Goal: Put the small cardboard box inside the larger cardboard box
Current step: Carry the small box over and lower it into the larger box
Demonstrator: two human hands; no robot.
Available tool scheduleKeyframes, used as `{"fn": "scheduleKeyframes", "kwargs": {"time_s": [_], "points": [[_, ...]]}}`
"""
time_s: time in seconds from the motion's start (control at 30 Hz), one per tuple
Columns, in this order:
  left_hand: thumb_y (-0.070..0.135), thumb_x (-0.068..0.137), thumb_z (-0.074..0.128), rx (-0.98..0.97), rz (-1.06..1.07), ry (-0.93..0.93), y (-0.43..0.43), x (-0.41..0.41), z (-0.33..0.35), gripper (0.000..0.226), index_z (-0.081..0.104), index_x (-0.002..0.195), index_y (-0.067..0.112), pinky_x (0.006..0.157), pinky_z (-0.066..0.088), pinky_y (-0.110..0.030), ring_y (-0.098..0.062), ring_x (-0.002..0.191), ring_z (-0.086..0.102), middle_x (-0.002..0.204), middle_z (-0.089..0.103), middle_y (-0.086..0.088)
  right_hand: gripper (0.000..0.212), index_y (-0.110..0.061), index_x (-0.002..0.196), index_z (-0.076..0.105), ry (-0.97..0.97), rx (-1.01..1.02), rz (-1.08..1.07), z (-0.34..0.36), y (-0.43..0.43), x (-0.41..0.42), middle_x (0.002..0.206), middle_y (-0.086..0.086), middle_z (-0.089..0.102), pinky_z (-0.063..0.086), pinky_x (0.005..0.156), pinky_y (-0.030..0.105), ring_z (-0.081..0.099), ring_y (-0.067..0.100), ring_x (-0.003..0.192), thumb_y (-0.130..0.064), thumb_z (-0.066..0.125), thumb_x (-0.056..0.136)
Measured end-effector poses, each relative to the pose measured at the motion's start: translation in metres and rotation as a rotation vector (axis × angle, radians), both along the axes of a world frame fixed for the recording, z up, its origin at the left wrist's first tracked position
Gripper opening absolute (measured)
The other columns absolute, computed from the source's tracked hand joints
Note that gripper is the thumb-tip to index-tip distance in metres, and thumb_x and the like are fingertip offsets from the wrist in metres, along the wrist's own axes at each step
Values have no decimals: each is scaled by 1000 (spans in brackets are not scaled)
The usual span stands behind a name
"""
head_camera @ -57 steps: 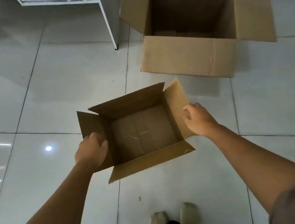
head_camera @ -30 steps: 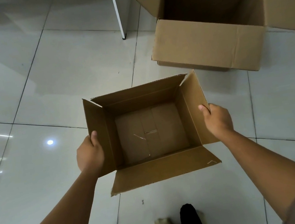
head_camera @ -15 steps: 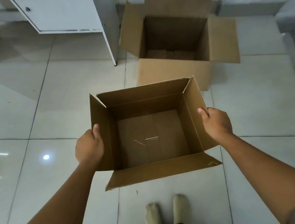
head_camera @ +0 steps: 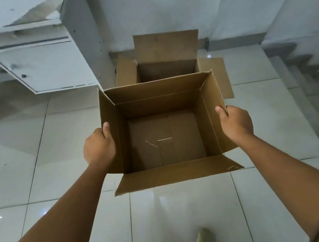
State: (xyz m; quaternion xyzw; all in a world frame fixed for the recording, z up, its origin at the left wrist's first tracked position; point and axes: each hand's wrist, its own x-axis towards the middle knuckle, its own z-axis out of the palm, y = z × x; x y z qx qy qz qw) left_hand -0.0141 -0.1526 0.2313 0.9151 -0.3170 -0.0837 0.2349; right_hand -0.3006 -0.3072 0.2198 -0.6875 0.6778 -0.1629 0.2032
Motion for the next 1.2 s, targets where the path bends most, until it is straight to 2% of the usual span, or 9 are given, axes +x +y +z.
{"fn": "scheduleKeyframes", "kwargs": {"time_s": [0.23, 0.3, 0.47, 0.6, 0.77, 0.87, 1.03, 1.2], "points": [[44, 98, 23, -23, -29, -13, -104, 16, 2, 59, 60, 96, -1, 68, 41, -37, -37, 88, 62, 91, 65, -20, 38, -11, 73, 54, -34, -5, -51, -4, -89, 11, 68, 5, 54, 27, 47, 16, 48, 14, 56, -38, 41, 96], [44, 98, 23, -27, -29, -7, -139, 22, -1, 58, 58, 90, 0, 67, 40, -37, -35, 84, 60, 83, 59, -17, 37, -12, 72, 51, -43, -15, -58, -5, -120, 15, 68, 6, 54, 26, 47, 16, 45, 11, 53, -38, 41, 96], [43, 98, 24, -59, -17, -7, -201, 37, -10, 49, 46, 75, 6, 63, 34, -37, -28, 71, 49, 74, 52, -14, 37, -11, 72, 51, -73, -43, -45, -14, -183, 33, 67, 5, 53, 28, 47, 16, 51, 16, 59, -38, 41, 96], [44, 98, 24, -71, 7, 2, -252, 55, -26, 49, 46, 77, 6, 64, 35, -38, -28, 73, 49, 77, 53, -15, 38, -12, 70, 51, -107, -45, -32, -27, -237, 52, 55, -3, 46, 30, 46, 17, 43, 7, 49, -38, 41, 96], [45, 98, 24, -73, -11, 42, -314, 81, -51, 50, 45, 74, 6, 63, 37, -37, -29, 71, 51, 73, 53, -15, 41, -19, 59, 44, -117, -36, -42, -49, -292, 74, 52, -6, 42, 27, 45, 17, 43, 7, 48, -38, 42, 96], [45, 98, 24, -54, -38, 45, -346, 97, -69, 51, 45, 73, 6, 59, 37, -35, -27, 66, 50, 69, 51, -14, 39, -12, 68, 49, -116, -11, -70, -71, -318, 86, 52, -5, 43, 28, 45, 18, 44, 9, 48, -37, 41, 96], [46, 97, 25, 16, -74, 58, -381, 117, -108, 52, 49, 75, 5, 59, 40, -35, -28, 65, 54, 69, 54, -14, 41, -9, 71, 53, -90, 94, -87, -116, -343, 100, 53, -1, 45, 31, 46, 20, 47, 15, 50, -37, 39, 97], [45, 97, 27, 134, -86, 71, -402, 126, -152, 50, 52, 79, 5, 60, 41, -34, -24, 65, 54, 68, 53, -10, 38, -7, 75, 52, -76, 229, -92, -160, -362, 112, 56, 1, 44, 29, 44, 24, 43, 13, 50, -35, 38, 97]]}}
